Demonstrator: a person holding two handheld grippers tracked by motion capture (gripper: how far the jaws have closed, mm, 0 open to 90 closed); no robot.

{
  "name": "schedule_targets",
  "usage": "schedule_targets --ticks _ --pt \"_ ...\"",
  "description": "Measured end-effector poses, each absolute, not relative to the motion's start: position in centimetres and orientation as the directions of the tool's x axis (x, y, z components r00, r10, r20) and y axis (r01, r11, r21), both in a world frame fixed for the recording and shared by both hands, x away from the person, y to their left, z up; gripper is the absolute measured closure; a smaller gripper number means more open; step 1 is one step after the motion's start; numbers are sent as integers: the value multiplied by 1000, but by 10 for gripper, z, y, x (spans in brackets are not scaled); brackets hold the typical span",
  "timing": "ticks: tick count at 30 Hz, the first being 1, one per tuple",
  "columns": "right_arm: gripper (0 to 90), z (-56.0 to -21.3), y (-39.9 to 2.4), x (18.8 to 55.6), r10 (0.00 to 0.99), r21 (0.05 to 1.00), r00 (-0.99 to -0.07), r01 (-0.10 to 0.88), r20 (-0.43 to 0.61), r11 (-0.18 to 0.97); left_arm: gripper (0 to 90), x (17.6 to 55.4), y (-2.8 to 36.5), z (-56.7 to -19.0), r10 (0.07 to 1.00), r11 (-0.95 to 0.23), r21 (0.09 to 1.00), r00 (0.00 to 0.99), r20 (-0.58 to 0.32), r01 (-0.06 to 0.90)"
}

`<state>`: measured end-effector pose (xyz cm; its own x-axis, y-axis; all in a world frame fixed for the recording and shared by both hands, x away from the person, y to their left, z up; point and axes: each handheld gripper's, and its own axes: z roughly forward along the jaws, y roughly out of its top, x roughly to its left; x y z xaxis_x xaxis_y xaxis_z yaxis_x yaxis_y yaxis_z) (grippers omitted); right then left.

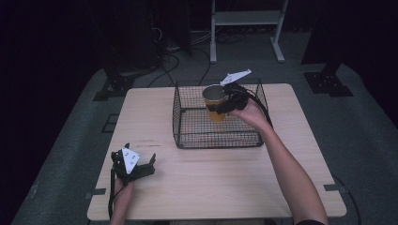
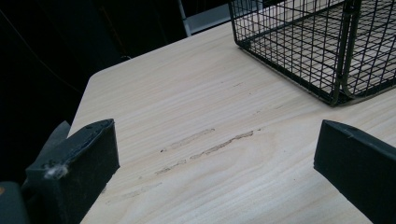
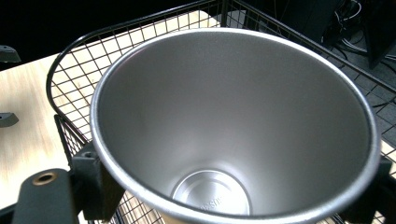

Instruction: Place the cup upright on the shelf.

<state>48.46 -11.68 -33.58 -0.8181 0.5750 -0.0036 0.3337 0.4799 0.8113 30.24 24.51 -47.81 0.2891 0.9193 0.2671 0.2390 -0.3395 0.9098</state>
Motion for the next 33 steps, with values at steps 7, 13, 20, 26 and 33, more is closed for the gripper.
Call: schedule_targets --ticks 7,13,20,26,33 --pt "140 -345 -114 490 570 805 -821 350 17 480 0 303 245 -478 919 -339 910 289 267 239" --pt "140 -356 -113 496 576 788 -817 369 23 492 0 302 245 -478 919 -340 910 289 267 239" --pt "140 -369 -111 502 560 768 -828 381 37 514 0 302 246 -478 920 -339 910 289 266 241" --pt "139 -382 -108 508 576 743 -818 390 8 544 0 302 245 -478 917 -345 908 292 272 237" --pt "139 -392 -103 510 588 696 -808 401 -37 595 0 302 245 -478 917 -345 908 293 272 237"
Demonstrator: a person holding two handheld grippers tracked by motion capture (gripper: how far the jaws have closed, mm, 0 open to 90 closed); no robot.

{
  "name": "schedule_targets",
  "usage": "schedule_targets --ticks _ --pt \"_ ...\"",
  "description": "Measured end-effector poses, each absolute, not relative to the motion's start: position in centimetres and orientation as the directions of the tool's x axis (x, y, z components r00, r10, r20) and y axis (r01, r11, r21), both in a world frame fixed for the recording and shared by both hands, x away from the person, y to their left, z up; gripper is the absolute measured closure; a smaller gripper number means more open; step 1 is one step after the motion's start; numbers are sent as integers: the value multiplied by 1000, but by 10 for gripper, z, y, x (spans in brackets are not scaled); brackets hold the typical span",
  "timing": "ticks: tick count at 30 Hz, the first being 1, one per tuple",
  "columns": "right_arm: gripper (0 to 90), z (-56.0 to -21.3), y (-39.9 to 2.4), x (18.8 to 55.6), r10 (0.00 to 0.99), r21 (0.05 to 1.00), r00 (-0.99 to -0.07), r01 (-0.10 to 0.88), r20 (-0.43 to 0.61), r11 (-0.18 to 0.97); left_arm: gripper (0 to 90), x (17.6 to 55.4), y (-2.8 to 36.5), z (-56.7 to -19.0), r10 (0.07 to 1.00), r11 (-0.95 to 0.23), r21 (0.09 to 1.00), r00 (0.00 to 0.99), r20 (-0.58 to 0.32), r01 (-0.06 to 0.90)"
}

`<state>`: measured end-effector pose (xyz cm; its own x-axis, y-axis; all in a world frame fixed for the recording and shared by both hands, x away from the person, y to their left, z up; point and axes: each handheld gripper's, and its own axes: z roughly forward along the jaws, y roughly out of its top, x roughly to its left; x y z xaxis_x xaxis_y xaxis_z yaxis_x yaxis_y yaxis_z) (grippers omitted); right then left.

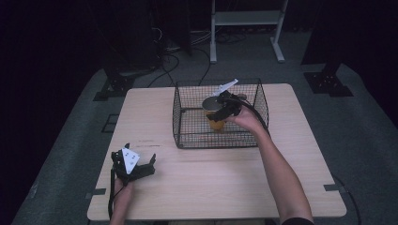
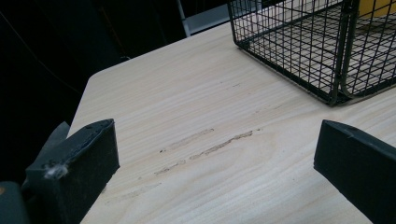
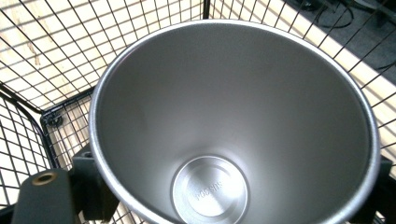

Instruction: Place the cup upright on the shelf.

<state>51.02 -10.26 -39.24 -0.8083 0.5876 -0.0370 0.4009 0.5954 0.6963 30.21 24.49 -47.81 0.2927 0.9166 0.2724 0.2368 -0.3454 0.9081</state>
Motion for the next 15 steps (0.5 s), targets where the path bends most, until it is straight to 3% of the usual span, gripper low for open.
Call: schedule_targets --ticks 15 --pt "136 -402 -98 511 580 652 -809 387 -99 651 0 302 245 -478 917 -344 908 294 271 237"
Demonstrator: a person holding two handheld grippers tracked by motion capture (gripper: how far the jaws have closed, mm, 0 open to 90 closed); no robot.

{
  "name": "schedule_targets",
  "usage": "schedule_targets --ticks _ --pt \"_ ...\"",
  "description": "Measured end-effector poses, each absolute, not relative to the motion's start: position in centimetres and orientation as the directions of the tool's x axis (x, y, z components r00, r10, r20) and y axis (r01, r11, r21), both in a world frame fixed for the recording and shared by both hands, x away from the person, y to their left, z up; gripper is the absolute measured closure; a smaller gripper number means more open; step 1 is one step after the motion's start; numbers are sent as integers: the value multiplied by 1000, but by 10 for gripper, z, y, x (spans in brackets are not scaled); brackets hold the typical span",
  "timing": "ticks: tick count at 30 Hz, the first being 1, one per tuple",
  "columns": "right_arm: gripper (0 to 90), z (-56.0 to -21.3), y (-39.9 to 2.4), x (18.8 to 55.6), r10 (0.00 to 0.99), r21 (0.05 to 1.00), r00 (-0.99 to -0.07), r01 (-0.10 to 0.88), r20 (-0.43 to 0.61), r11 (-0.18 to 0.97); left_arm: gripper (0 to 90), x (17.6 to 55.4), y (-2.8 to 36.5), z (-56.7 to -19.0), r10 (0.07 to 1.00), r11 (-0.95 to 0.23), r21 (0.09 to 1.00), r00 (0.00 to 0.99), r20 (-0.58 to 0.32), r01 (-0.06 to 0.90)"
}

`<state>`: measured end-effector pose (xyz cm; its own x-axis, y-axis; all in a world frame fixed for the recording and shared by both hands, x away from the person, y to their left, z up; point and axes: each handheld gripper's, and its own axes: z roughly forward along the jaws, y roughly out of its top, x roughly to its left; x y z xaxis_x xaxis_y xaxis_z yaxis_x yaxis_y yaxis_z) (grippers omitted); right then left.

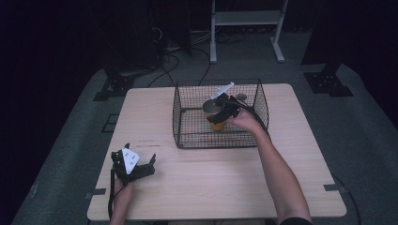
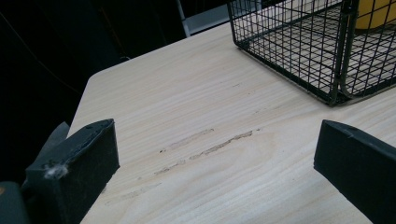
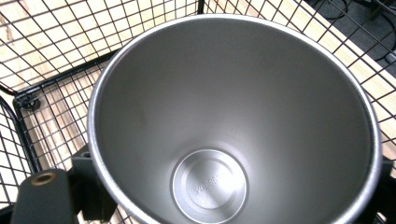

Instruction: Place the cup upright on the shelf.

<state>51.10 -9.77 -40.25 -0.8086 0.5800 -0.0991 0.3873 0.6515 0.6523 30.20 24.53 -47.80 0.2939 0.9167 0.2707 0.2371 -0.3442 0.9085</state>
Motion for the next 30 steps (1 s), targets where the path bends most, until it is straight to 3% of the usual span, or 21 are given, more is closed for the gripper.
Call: schedule_targets --ticks 30 --pt "87 -397 -100 508 577 664 -810 373 -109 649 0 302 245 -478 918 -341 909 291 269 238"
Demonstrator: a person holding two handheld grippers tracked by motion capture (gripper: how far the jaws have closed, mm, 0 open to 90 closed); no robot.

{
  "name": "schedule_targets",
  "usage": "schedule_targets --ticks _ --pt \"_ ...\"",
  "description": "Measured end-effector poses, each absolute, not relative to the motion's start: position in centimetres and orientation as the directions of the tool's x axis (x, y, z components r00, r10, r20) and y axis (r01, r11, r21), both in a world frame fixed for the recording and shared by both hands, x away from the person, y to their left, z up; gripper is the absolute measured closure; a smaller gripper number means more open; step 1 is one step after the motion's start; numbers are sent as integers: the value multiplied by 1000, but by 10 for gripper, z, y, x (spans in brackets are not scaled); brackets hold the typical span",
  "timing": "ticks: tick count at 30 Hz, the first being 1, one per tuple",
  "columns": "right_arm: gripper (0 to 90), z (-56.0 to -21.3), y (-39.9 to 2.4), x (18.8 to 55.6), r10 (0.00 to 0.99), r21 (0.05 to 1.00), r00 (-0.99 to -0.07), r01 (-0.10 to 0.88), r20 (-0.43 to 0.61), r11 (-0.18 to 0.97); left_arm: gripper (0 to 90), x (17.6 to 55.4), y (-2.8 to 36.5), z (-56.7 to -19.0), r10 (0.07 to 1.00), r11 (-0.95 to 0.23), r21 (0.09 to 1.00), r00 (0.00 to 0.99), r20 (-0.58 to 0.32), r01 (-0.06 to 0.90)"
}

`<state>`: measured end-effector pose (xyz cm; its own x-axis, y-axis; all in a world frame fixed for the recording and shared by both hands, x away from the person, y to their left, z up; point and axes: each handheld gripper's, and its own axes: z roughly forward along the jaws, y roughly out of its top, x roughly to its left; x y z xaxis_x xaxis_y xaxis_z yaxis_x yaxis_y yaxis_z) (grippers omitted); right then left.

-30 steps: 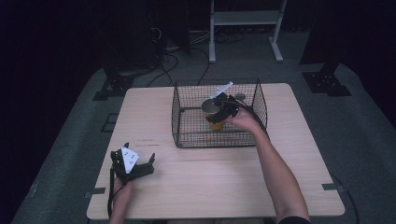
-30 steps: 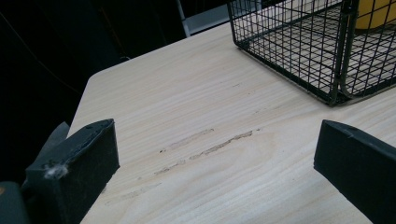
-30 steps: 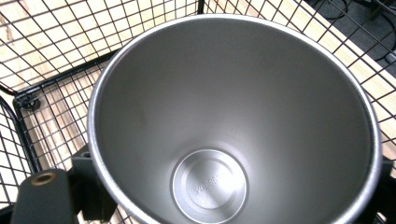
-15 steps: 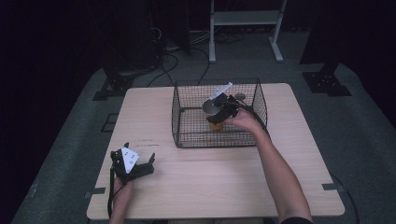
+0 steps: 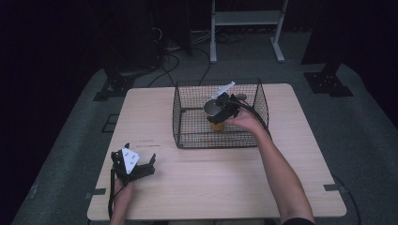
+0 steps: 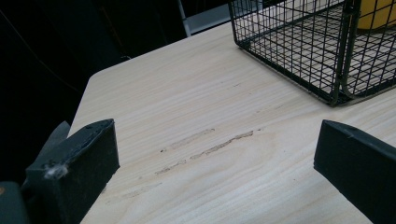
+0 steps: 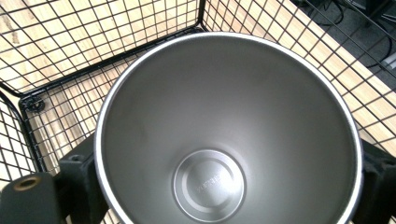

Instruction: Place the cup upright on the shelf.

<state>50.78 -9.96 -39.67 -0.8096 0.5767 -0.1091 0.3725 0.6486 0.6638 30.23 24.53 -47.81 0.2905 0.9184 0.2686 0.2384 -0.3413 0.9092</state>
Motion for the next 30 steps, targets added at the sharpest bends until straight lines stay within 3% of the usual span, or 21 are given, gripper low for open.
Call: schedule_targets --ticks 13,30 --pt "35 -394 -101 509 592 686 -801 382 -88 619 0 303 245 -478 920 -338 910 290 265 240" --pt "30 -368 -114 500 623 752 -779 371 -68 545 0 302 246 -478 921 -333 912 290 260 241"
